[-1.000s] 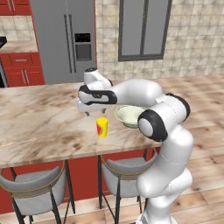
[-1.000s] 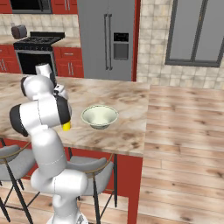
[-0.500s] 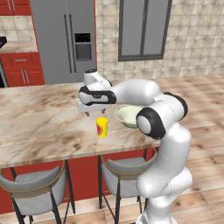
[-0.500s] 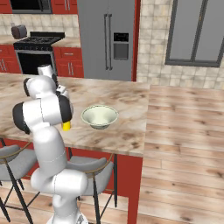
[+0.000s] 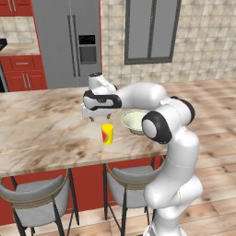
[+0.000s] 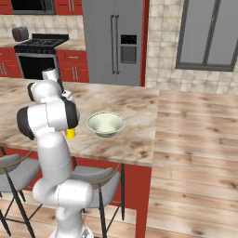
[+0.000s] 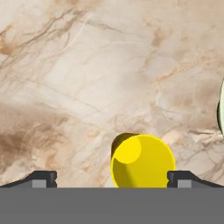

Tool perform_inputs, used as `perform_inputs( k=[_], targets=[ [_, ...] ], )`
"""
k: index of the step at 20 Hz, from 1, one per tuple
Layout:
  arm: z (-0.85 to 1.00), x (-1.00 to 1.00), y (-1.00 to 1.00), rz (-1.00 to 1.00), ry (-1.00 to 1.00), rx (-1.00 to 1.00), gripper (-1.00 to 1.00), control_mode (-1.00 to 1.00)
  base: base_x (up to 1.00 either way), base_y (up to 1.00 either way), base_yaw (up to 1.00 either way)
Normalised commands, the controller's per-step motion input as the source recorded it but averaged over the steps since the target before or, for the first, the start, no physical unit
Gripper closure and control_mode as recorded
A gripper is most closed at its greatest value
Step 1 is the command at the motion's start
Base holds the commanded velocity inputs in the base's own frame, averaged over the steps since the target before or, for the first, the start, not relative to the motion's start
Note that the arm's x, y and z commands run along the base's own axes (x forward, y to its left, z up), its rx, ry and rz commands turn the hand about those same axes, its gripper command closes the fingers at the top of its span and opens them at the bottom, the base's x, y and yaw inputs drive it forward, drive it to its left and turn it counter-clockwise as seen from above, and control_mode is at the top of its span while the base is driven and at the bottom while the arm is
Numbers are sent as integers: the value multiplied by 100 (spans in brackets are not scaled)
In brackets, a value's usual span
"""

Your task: Place the cup inside the bowl on the dining table and move the bowl to any counter.

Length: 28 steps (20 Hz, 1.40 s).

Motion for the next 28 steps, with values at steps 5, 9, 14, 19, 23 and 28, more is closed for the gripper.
perform_inputs(
  k=[5,9,14,19,23,28],
  targets=[
    [-14,0,7,0,1,0,-100,-100,0,0,0],
    [-21,0,13,0,0,0,-100,-100,0,0,0],
    [-18,0,10,0,0,0,-100,-100,0,0,0],
    [-9,2,0,0,0,0,-100,-100,0,0,0],
    [-7,14,0,0,0,0,-100,-100,0,0,0],
    [-12,10,0,0,1,0,-100,-100,0,0,0]
  ],
)
